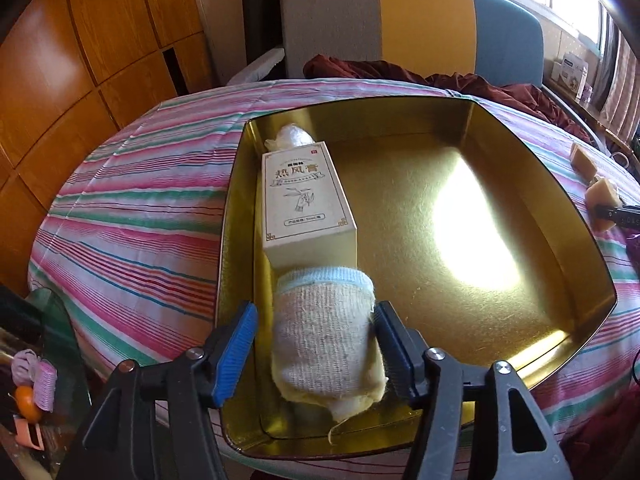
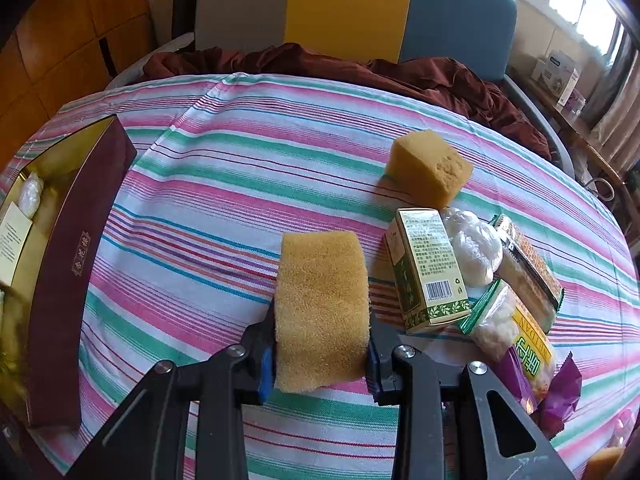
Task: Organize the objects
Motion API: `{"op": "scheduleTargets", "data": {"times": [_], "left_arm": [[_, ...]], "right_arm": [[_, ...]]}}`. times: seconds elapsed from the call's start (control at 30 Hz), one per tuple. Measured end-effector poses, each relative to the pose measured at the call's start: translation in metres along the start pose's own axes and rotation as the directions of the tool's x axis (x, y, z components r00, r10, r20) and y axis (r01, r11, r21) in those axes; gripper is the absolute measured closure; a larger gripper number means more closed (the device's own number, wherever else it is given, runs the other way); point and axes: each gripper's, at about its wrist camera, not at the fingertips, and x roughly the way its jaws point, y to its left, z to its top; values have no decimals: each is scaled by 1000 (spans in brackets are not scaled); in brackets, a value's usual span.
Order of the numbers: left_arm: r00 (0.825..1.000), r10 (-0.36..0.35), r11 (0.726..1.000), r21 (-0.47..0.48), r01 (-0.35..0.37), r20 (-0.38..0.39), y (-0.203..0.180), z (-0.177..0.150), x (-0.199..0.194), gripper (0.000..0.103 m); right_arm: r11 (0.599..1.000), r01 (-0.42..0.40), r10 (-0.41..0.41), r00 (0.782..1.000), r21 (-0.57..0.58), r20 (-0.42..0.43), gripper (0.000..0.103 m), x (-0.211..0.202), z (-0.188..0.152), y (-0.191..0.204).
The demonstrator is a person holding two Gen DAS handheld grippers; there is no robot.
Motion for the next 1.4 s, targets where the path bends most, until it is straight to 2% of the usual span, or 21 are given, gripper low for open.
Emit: {"op": "scheduleTargets", "data": {"times": [0.2,0.5,0.67,0.77,0.87,0.97,1.03,1.17,1.27,1.4], "left_arm": [[1000,10,1000,-27,-10,18,7,0,-7,42],[995,-61,993,-93,68,74,24,-5,-30,42],[981,-95,985,-124,117,167,37,-5,-53,42],[978,-72,982,-160,104,194,49,-1,-60,42],[978,-61,974,-204,102,197,62,-1,-61,42],[981,-71,960,-256,117,182,75,-4,-55,42],[982,-76,950,-287,124,174,82,-8,-52,42],[980,-83,942,-307,136,179,90,-11,-52,42],[980,-83,943,-302,136,184,89,-11,-52,42],[981,-85,942,-307,136,175,89,-11,-49,42]], "right_arm": [[1000,4,-4,1000,1,9,68,-3,0,0],[998,-35,34,999,50,34,68,-14,2,-9],[995,-74,68,994,64,89,68,-49,4,4],[989,-147,143,981,21,132,68,-79,7,37],[970,-232,242,956,-79,166,68,-108,10,93],[930,-310,341,929,-197,144,68,-123,8,158],[904,-336,372,923,-264,101,68,-120,4,201],[879,-353,370,929,-319,-8,67,-92,-4,265],[878,-350,344,936,-328,-78,67,-69,-11,294],[867,-370,349,929,-334,-123,67,-57,-21,317]]}}
